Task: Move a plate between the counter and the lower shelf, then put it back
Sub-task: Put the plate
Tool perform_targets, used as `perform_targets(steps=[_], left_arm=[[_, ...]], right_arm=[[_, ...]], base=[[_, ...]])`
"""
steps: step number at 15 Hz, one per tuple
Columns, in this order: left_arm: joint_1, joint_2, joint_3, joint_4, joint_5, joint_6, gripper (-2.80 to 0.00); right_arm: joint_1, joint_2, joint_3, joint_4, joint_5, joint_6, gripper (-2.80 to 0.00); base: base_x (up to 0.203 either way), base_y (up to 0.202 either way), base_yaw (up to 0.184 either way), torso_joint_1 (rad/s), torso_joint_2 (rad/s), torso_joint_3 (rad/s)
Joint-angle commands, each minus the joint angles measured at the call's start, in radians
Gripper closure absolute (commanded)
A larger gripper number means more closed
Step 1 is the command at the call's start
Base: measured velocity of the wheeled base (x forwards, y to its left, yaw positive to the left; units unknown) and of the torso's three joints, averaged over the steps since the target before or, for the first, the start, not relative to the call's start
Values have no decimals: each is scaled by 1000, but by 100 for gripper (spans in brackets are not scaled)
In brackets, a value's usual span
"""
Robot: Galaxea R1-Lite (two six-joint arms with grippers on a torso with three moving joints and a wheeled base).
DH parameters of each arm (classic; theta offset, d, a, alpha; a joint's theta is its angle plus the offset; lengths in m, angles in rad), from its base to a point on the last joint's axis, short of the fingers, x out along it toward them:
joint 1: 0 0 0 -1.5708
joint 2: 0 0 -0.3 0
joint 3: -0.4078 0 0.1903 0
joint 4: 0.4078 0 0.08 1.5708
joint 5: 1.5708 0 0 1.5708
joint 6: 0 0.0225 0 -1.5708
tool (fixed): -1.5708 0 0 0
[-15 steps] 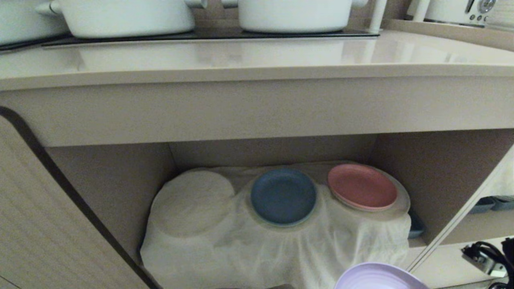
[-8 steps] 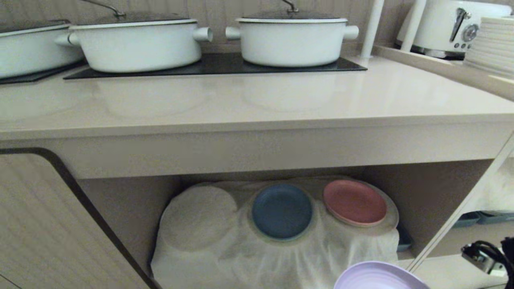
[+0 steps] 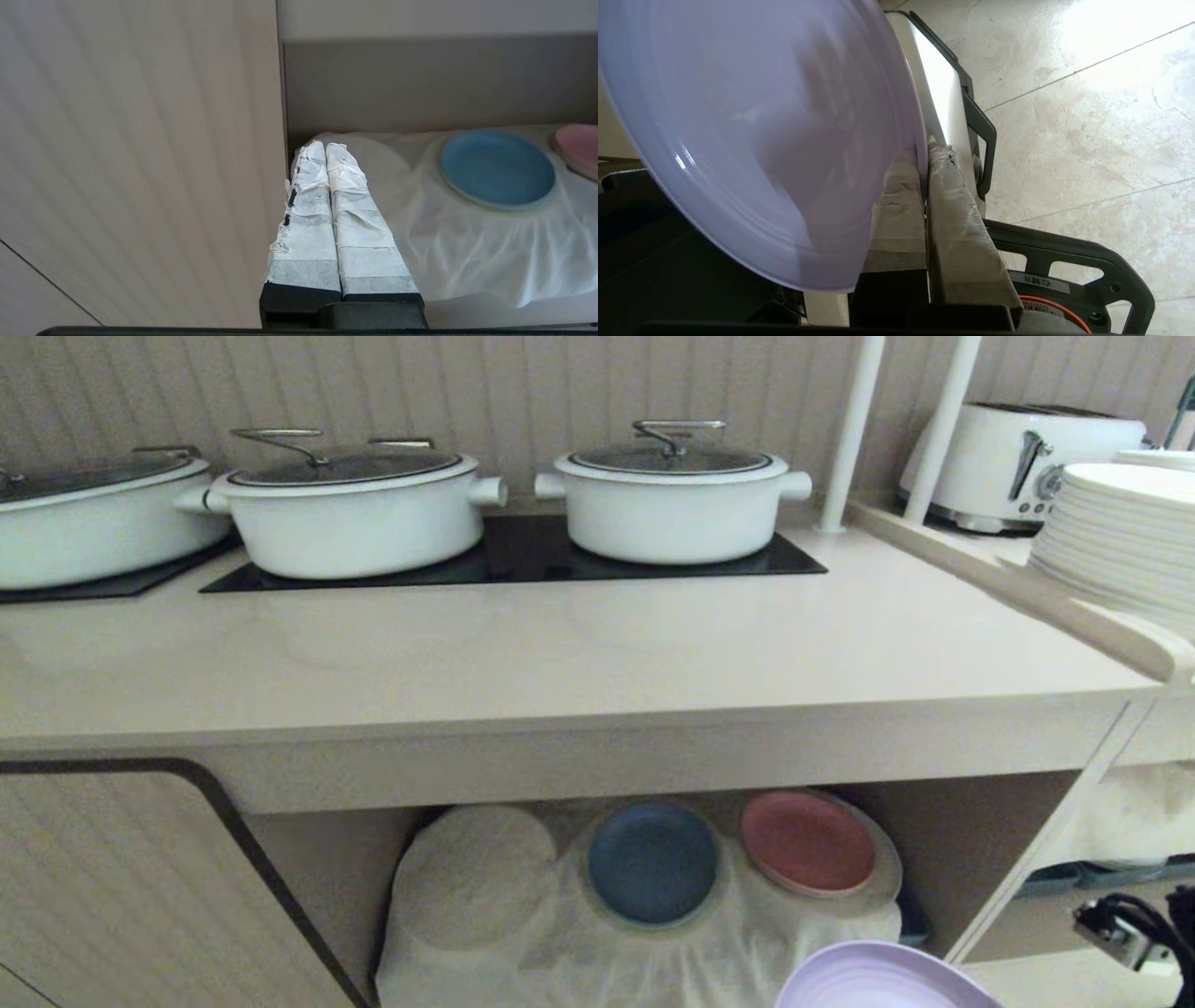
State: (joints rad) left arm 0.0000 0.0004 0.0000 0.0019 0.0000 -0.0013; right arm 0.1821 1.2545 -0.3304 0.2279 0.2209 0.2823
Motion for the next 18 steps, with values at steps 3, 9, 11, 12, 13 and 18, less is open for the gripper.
perform_targets(steps=[3,9,11,12,13,18], left_arm=[[0,0,0,0,0,0,0],[0,0,0,0,0,0,0],[0,0,0,0,0,0,0],[0,0,0,0,0,0,0],[0,0,0,0,0,0,0],[0,0,0,0,0,0,0]], right_arm=[[0,0,-1,2,2,1,0],[0,-1,-1,2,3,1,0],[0,-1,-1,2,3,0,0],[0,0,-1,1,3,1,0],[0,0,-1,1,3,1,0],[0,2,-1,-1,3,0,0]], base=[[0,0,0,336,-498,-242],[0,0,0,277,-527,-257],[0,0,0,287,-553,-273],[0,0,0,290,-574,-281],[0,0,0,290,-574,-276],[0,0,0,302,-591,-293]])
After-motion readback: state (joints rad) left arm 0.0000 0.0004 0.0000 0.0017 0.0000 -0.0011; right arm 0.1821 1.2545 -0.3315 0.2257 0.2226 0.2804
